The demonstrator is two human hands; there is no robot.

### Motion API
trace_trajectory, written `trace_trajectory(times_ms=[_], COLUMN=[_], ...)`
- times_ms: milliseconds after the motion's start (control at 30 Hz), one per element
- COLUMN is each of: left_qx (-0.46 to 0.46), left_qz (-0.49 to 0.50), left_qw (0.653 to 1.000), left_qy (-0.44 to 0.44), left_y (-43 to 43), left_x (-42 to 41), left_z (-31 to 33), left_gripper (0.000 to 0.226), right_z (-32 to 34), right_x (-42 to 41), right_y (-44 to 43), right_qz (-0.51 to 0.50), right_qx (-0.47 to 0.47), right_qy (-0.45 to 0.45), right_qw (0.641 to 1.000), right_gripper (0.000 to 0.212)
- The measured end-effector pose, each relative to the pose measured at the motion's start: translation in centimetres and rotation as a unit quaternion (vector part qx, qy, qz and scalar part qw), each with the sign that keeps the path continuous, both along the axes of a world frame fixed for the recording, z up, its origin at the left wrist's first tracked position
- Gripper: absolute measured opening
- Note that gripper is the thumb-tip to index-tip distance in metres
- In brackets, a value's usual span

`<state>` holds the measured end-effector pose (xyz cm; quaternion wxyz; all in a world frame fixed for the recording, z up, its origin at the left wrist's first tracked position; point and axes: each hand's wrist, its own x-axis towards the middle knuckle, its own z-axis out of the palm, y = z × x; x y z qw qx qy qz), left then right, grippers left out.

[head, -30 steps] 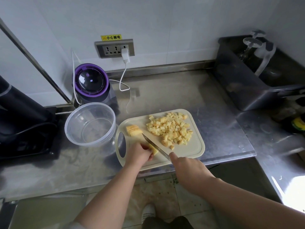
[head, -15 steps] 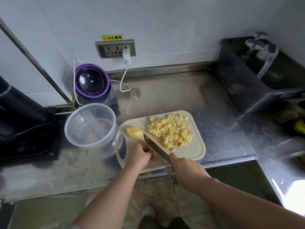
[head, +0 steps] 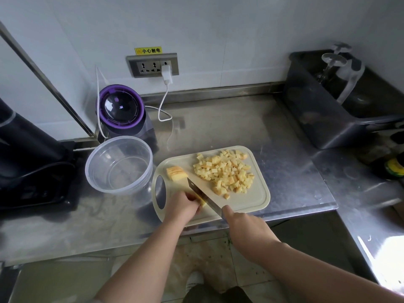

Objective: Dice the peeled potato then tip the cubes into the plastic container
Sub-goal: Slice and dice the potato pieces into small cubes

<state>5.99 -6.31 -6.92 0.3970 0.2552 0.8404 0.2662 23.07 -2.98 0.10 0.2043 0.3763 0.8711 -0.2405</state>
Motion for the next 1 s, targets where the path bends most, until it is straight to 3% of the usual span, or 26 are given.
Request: trace_trajectory(times_ms=[433,633,733,900,1000], left_qx=[-0.018,-0.004,0.012,0.067,0.125], left_qz=[-0.006,-0.007,0.022,0.11,0.161], left_qw=[1.0,1.0,0.997,0.989,0.979], left_qy=[-0.009,-0.002,-0.067,-0.073,0.008], left_y=[0.2,0.1,-0.1,-2.2,-4.2], left_x=[-0.3,-0.1,-0.3,-3.2,-6.1], left_z=[0.0,0.1,0.5,2.5,3.7], left_gripper=[0.01,0.004,0.016,0.015,0.015], right_z=[-1.0,-0.6,-0.4,0.4,0.0], right_x=[-1.4,-1.3,-1.1,-0.8,-0.9], right_y=[0.3,0.7,1.1,2.1,2.0], right_qz=[0.018,0.021,0.058,0.142,0.198], right_qx=[0.001,0.02,0.071,0.143,0.178], right_qy=[-0.034,-0.005,-0.004,-0.011,-0.01], right_qw=[0.999,1.0,0.996,0.979,0.964], right_gripper=[0.047,0.043,0.047,0.056,0.06])
